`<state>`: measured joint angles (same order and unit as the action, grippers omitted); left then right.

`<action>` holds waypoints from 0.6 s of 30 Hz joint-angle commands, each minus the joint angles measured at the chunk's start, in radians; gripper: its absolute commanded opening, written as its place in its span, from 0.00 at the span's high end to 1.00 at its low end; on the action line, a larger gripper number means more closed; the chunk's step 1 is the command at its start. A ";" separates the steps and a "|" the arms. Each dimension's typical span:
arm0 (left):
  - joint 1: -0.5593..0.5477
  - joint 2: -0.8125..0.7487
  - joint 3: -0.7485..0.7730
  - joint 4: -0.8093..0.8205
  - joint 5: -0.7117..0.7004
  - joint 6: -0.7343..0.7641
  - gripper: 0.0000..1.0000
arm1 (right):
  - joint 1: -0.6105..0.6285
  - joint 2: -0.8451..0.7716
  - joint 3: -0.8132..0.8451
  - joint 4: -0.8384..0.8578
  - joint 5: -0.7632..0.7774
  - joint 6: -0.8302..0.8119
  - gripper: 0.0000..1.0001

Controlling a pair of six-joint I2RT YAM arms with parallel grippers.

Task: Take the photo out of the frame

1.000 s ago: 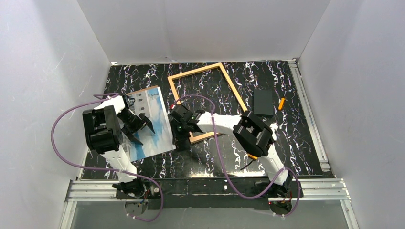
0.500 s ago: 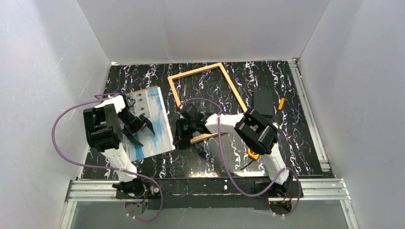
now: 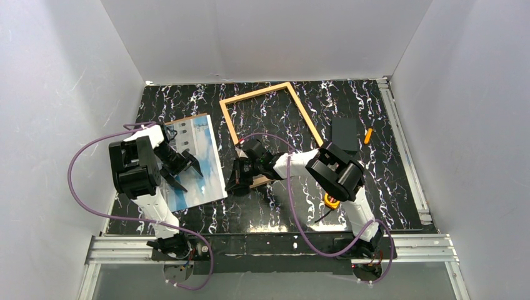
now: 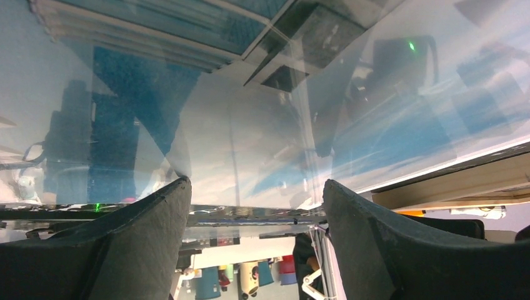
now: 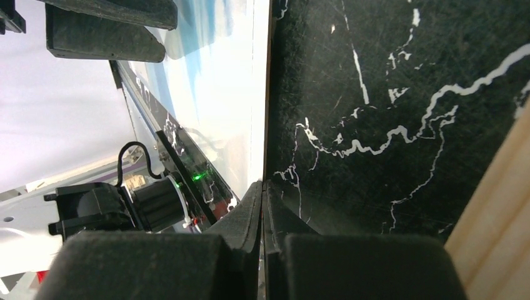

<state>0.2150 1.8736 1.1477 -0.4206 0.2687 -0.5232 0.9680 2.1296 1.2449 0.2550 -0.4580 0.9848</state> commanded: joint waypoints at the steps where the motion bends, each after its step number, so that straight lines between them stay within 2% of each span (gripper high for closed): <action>1: 0.006 0.014 -0.003 -0.113 -0.007 0.006 0.24 | 0.001 -0.071 -0.002 0.104 -0.047 0.024 0.94; 18: 0.006 0.016 -0.003 -0.113 -0.004 0.009 0.24 | 0.005 -0.106 -0.026 0.092 -0.039 0.031 0.87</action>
<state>0.2161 1.8748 1.1477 -0.4213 0.2687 -0.5232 0.9688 2.0567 1.2114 0.3046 -0.4801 1.0073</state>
